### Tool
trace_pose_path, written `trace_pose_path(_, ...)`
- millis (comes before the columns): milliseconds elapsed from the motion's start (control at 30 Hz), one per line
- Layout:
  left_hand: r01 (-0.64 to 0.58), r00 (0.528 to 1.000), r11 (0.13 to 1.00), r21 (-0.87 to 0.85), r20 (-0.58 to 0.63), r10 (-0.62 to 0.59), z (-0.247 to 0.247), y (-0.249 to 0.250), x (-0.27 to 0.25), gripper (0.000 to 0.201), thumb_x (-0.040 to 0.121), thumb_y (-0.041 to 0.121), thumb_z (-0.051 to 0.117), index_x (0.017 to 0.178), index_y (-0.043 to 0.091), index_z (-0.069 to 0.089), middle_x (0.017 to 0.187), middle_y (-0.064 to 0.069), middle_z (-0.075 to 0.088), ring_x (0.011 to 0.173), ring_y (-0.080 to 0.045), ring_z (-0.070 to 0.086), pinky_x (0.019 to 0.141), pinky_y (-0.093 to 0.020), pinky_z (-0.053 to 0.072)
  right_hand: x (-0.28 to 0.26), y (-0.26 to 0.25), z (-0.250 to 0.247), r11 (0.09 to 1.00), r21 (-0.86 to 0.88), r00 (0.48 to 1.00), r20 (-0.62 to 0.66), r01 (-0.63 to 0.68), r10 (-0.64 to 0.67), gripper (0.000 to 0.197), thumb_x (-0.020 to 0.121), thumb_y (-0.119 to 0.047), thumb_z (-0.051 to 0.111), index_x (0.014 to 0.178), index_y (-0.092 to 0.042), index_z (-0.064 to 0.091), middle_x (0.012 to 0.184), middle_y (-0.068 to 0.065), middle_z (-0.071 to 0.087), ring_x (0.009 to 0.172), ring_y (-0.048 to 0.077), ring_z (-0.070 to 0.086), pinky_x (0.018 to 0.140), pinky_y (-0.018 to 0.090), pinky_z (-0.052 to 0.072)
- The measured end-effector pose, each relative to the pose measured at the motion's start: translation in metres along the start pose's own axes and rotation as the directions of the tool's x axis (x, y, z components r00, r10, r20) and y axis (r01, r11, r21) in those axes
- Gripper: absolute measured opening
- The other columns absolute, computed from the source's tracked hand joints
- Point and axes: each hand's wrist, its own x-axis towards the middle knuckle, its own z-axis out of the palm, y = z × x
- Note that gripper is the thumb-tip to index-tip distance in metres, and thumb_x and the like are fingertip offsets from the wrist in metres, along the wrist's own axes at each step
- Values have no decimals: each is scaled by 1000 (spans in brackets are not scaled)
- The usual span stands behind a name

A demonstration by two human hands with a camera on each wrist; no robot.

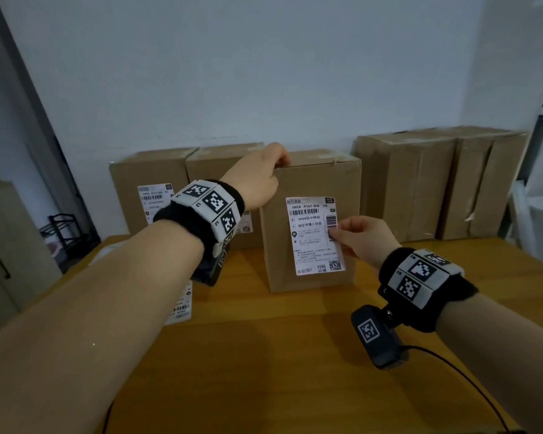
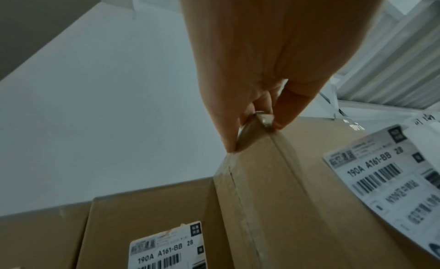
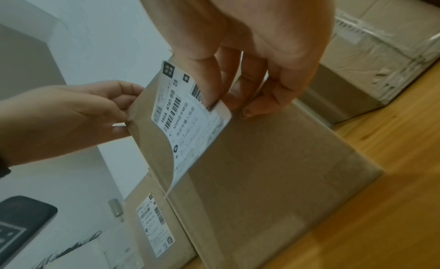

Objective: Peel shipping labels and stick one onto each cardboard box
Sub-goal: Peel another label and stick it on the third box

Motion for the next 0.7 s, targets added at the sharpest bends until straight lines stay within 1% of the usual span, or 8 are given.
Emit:
trace_pose_path(100,-10,1000,1000,29,14,10,0,-1,0,40,89,5,42,128,11,47,134,-7,51,125,-19,48,105,-32,38,1,2,0,1000,3,1000,-18,-3,3,8,89,-11,59,82,-11,62,87,4,69,81,16,67,72,25,56)
trace_pose_path(167,-28,1000,998,57,13,27,1,0,-1,42,88,13,49,131,12,46,134,-4,51,123,-18,48,102,-28,38,1,2,0,1000,6,1000,-23,-4,4,9,89,-11,59,81,-12,61,86,4,69,80,15,67,72,26,56)
trace_pose_path(267,-74,997,991,110,21,72,1,0,-1,48,83,18,59,129,17,48,126,-1,55,109,-16,53,88,-23,41,2,3,1,1000,10,1000,-24,-7,7,8,89,-11,59,81,-11,62,86,4,69,80,15,67,72,26,56)
trace_pose_path(333,-95,995,988,124,31,92,2,-1,-2,51,81,20,65,129,20,48,122,2,56,102,-12,52,81,-21,38,3,4,1,1000,2,1000,-23,-8,8,7,89,-12,59,83,-10,62,86,4,69,79,14,67,71,25,56)
trace_pose_path(400,-103,994,985,137,35,99,1,-2,-3,58,78,23,71,131,20,47,125,3,54,104,-11,50,84,-20,35,3,5,2,1000,-4,1000,-23,-8,8,7,89,-13,60,86,-8,64,87,5,70,79,15,67,70,25,56)
trace_pose_path(467,-101,995,983,154,32,97,2,-3,-3,67,76,25,75,135,19,44,131,2,51,115,-14,49,90,-20,33,4,6,2,1000,5,1000,-27,-5,5,8,89,-13,60,87,-7,64,87,5,70,78,14,67,67,23,56)
trace_pose_path(533,-94,996,983,159,20,92,3,-3,-3,70,74,25,77,135,18,44,133,2,50,120,-15,47,92,-20,31,4,6,3,1000,11,1000,-29,0,0,8,89,-13,60,85,-7,64,86,5,70,77,13,67,66,22,55)
trace_pose_path(700,-84,996,983,165,-20,89,10,-5,-3,65,76,27,75,132,21,44,130,2,51,117,-15,48,91,-23,34,7,7,4,1000,20,999,-43,6,-5,9,89,-12,61,82,-8,65,89,7,71,86,21,69,77,31,57)
